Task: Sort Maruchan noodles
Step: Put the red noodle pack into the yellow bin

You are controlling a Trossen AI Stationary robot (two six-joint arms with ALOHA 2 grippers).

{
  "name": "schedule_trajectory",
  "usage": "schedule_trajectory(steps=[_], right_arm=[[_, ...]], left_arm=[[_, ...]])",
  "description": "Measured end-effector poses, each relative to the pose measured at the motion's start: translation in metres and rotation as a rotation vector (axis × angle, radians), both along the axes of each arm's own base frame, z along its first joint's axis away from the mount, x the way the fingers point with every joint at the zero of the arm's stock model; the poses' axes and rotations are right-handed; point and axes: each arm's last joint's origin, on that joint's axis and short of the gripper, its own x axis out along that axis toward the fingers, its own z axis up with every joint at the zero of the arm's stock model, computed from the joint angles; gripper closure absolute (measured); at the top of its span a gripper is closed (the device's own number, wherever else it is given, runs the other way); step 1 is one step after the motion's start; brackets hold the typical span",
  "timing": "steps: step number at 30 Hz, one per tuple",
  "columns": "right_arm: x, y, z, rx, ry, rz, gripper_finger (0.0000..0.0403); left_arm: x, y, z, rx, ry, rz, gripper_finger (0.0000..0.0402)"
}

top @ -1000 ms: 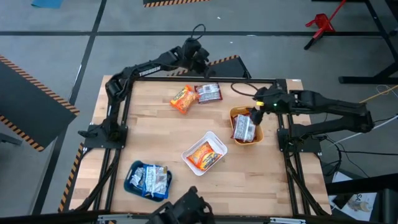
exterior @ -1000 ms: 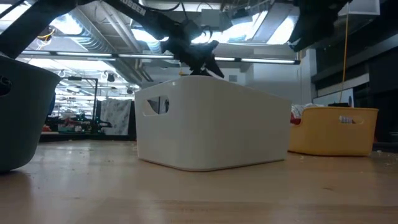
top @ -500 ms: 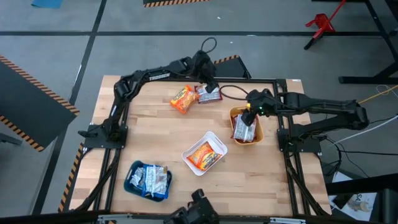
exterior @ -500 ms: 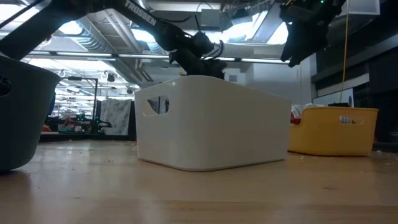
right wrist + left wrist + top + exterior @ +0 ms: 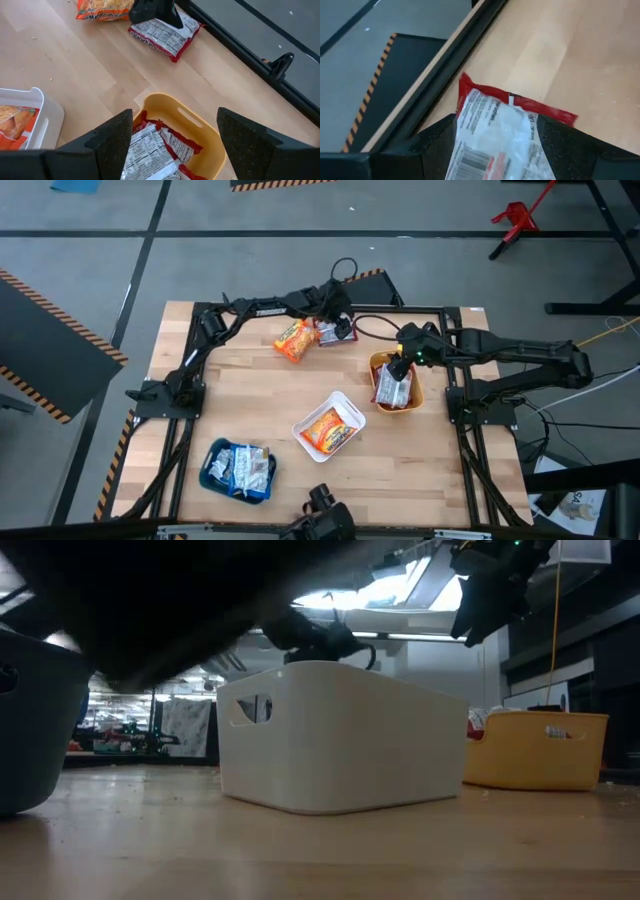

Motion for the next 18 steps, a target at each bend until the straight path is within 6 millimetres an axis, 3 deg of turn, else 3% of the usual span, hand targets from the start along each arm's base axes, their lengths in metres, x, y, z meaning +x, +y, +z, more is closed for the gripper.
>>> schedule_trajectory(steps=[4, 8, 10, 18], right_arm=[[0.0, 0.0, 0.0, 0.002, 0.0, 0.001, 0.0126], [0.0, 0.0, 0.0, 0.002, 0.0, 0.001, 0.0126], [0.0, 0.0, 0.0, 0.002, 0.0, 0.002, 0.0126], [0.0, 0.0, 0.0, -0.012, 0.011, 0.02, 0.0126]], left_arm=[[0.0, -0.004, -0.015, -0.059, 0.046, 0.009, 0.0132], [-0.003, -0.016, -0.016, -0.135, 0.118, 0.015, 0.0139], [-0.004, -0.024, -0.015, -0.193, 0.146, 0.013, 0.014], [0.008, -0.053, 0.002, -0.16, 0.217, -0.094, 0.0136]])
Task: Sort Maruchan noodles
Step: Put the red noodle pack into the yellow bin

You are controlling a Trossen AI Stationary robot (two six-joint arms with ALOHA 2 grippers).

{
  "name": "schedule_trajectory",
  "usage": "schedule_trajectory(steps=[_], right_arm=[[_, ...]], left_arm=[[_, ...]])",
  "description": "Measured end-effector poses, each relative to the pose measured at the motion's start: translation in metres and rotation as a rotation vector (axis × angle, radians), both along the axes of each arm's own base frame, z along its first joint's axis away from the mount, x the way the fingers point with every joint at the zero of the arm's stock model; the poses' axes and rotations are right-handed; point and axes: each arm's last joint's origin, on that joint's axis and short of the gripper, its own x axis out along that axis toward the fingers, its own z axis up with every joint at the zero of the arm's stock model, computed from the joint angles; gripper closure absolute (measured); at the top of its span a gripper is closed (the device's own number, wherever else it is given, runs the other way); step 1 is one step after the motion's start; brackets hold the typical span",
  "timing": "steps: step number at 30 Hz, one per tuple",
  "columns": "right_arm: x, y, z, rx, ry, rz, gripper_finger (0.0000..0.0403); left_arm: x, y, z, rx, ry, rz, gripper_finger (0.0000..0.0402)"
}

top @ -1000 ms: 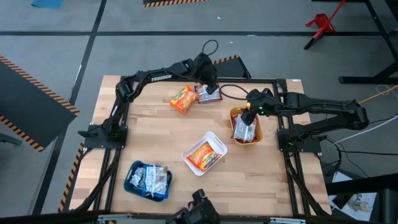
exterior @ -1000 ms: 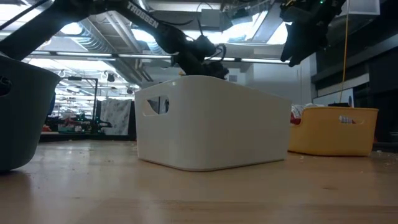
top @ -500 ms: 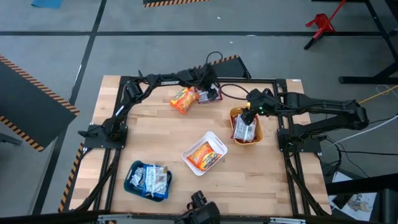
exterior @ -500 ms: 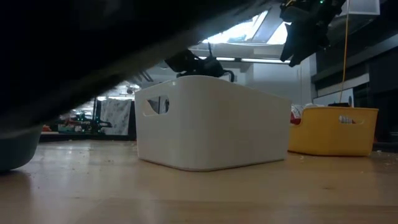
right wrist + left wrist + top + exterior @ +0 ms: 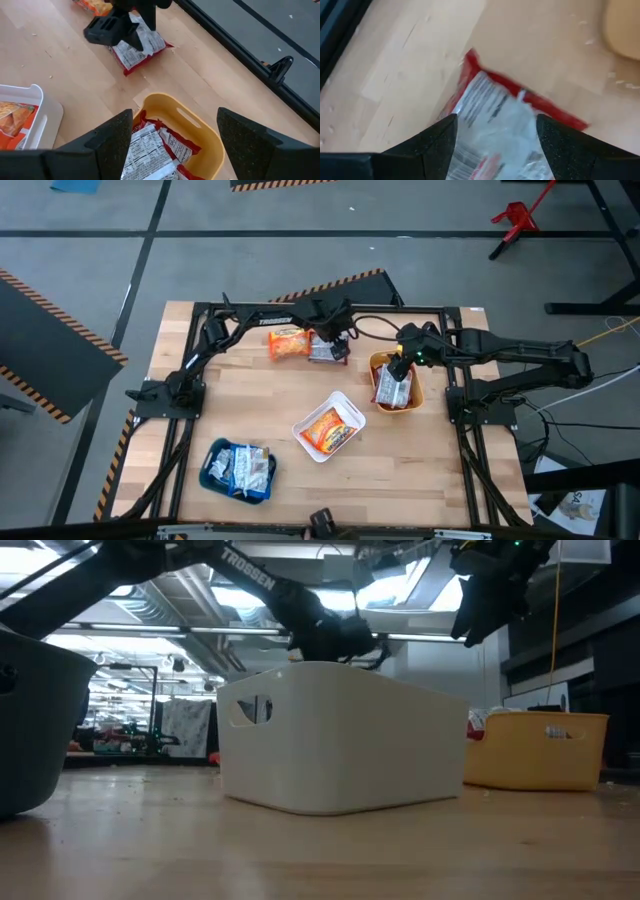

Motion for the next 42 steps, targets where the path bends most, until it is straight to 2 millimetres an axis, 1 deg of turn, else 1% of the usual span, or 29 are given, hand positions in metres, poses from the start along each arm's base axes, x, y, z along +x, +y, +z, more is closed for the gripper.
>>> schedule_trajectory(steps=[4, 9, 11, 14, 17, 20, 29, 35, 38, 42], right_arm=[[0.0, 0.0, 0.0, -0.001, 0.001, 0.001, 0.0126], [0.0, 0.0, 0.0, 0.006, 0.001, 0.006, 0.0126], [0.0, 0.0, 0.0, 0.007, 0.0, 0.007, 0.0126], [0.0, 0.0, 0.0, 0.007, 0.001, 0.007, 0.0126], [0.0, 0.0, 0.0, 0.007, 0.001, 0.008, 0.0126], [0.0, 0.0, 0.0, 0.003, 0.002, 0.006, 0.0126], [0.0, 0.0, 0.0, -0.001, 0.006, 0.004, 0.0126], [-0.001, 0.0, 0.0, -0.006, 0.018, 0.019, 0.0126], [-0.001, 0.0, -0.001, -0.001, 0.019, 0.023, 0.0126], [-0.001, 0.0, -0.001, -0.005, 0.021, 0.026, 0.0126]], left_arm=[[0.007, -0.004, 0.01, 0.094, -0.011, -0.043, 0.0138], [0.006, -0.004, 0.008, 0.115, 0.019, -0.11, 0.0139], [0.005, -0.001, 0.004, 0.137, 0.037, -0.118, 0.0139], [0.003, 0.005, -0.003, 0.121, 0.055, -0.12, 0.0139], [-0.002, 0.006, -0.005, 0.072, 0.08, -0.164, 0.0137], [-0.007, 0.002, -0.003, 0.071, 0.134, -0.225, 0.0139], [-0.006, -0.011, -0.005, 0.072, 0.183, -0.296, 0.014], [-0.003, -0.012, -0.005, 0.103, 0.172, -0.373, 0.014], [0.001, -0.009, -0.008, 0.114, 0.136, -0.377, 0.014], [0.002, -0.004, -0.007, 0.106, 0.087, -0.379, 0.014]])
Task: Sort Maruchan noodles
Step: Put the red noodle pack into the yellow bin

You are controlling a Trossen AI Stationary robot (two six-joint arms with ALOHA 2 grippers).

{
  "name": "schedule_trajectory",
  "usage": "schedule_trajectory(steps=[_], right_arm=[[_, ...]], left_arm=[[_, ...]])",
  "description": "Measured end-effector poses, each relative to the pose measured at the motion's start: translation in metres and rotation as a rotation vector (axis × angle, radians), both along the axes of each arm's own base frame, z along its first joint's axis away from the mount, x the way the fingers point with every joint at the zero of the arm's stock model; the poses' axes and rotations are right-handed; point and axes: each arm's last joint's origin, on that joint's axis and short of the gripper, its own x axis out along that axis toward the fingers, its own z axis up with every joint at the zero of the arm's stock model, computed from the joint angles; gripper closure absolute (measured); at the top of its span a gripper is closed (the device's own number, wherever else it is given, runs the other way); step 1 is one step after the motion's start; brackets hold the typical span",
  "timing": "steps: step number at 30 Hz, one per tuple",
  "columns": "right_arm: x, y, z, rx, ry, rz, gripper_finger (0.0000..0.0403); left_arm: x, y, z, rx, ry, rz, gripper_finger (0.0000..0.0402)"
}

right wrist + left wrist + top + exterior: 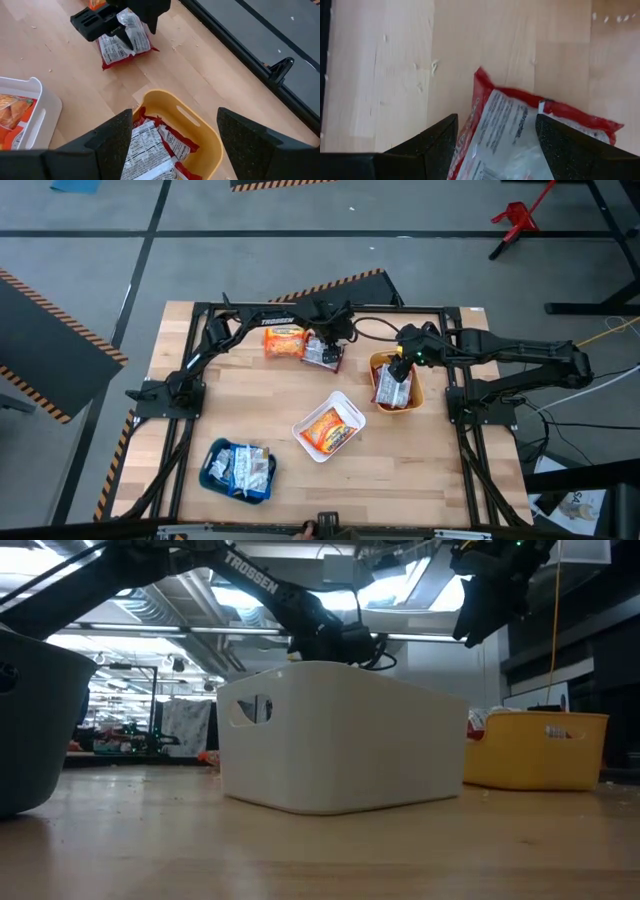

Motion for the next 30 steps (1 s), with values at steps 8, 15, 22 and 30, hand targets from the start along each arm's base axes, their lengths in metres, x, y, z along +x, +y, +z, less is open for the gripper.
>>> schedule_trajectory(steps=[8, 15, 22, 30], right_arm=[[0.0, 0.0, 0.0002, 0.0, -0.001, 0.001, 0.0126], [0.0, 0.0, 0.0002, 0.0, 0.0, 0.001, 0.0126], [0.0, 0.0001, 0.0001, 0.0, 0.0, 0.001, 0.0126], [-0.0007, 0.0002, 0.0018, 0.0, -0.015, 0.001, 0.0126]], left_arm=[[-0.0057, 0.005, -0.0013, -0.02, 0.029, 0.012, 0.0145], [-0.0062, 0.0046, -0.0016, -0.031, 0.032, 0.01, 0.0201], [-0.0064, 0.0052, -0.0016, -0.014, 0.039, 0.021, 0.0271], [-0.0067, 0.0056, -0.0013, -0.003, 0.046, 0.034, 0.0367]])
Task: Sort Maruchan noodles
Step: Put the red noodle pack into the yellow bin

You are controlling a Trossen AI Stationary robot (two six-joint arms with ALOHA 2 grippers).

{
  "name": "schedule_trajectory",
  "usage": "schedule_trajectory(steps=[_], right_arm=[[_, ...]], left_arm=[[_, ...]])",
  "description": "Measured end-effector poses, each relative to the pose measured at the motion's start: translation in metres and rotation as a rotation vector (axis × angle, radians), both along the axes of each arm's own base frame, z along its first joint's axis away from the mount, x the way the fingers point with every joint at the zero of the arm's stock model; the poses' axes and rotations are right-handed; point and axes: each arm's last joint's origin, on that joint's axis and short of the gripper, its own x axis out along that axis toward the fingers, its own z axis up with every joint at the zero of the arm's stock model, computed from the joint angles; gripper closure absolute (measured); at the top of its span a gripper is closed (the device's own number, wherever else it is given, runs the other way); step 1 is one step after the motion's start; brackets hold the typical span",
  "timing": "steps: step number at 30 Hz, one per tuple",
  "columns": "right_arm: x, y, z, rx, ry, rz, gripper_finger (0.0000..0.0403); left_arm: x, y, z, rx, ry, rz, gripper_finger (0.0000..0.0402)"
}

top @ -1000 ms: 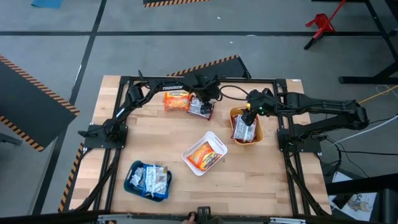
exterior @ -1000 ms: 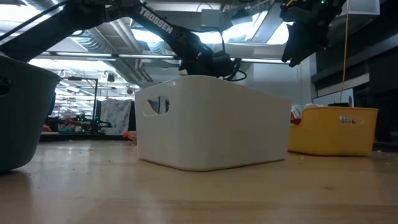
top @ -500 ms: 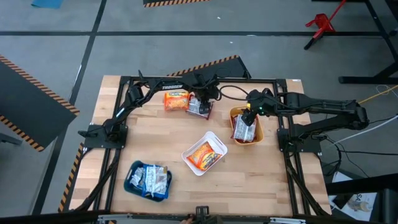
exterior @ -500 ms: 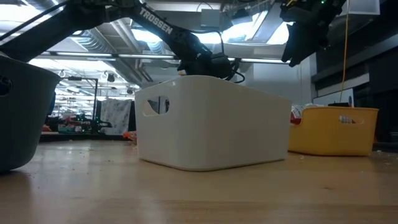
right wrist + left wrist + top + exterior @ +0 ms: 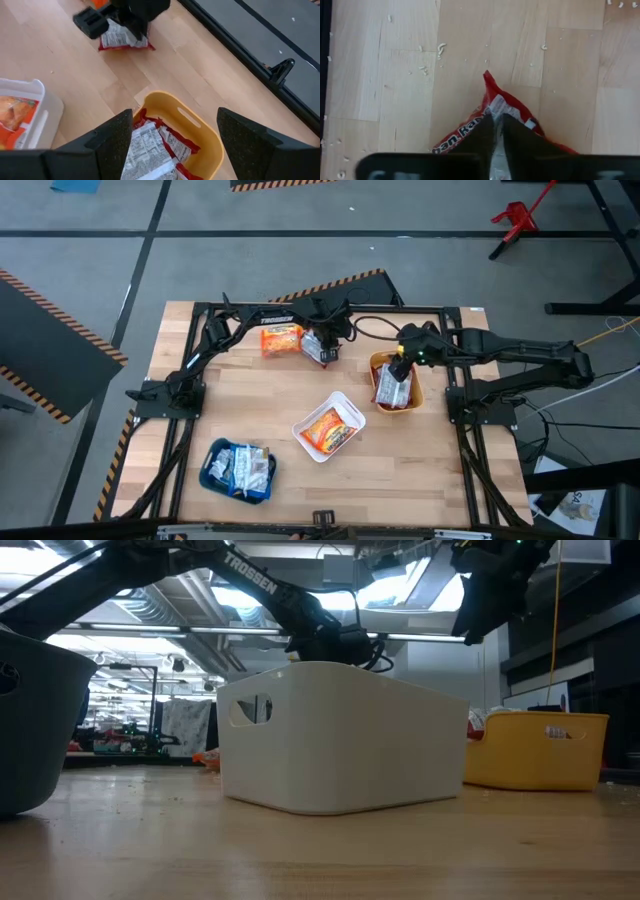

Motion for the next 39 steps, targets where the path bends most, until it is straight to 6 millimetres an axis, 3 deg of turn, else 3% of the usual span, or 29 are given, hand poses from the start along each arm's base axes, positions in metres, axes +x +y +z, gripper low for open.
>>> schedule_trajectory(steps=[3, 13, 17, 25, 34, 39], right_arm=[[-0.003, 0.001, 0.006, 0.003, -0.032, 0.006, 0.0126], [-0.026, 0.003, 0.059, -0.035, -0.239, 0.001, 0.0126], [-0.039, 0.004, 0.073, -0.072, -0.305, -0.026, 0.0126], [-0.06, 0.005, 0.083, -0.109, -0.367, -0.055, 0.0126], [-0.067, 0.006, 0.084, -0.127, -0.369, -0.048, 0.0126], [-0.07, 0.006, 0.082, -0.138, -0.332, -0.059, 0.0126]], left_arm=[[0.0, 0.0, 0.001, -0.005, -0.003, 0.025, 0.0396], [0.001, -0.004, 0.008, -0.03, -0.011, 0.091, 0.0401], [0.008, -0.006, 0.029, -0.032, -0.058, 0.123, 0.0401], [0.024, -0.02, 0.075, -0.02, -0.175, 0.139, 0.0401], [0.04, -0.054, 0.127, -0.005, -0.32, 0.078, 0.0401], [0.051, -0.082, 0.146, 0.0, -0.419, 0.029, 0.0401]])
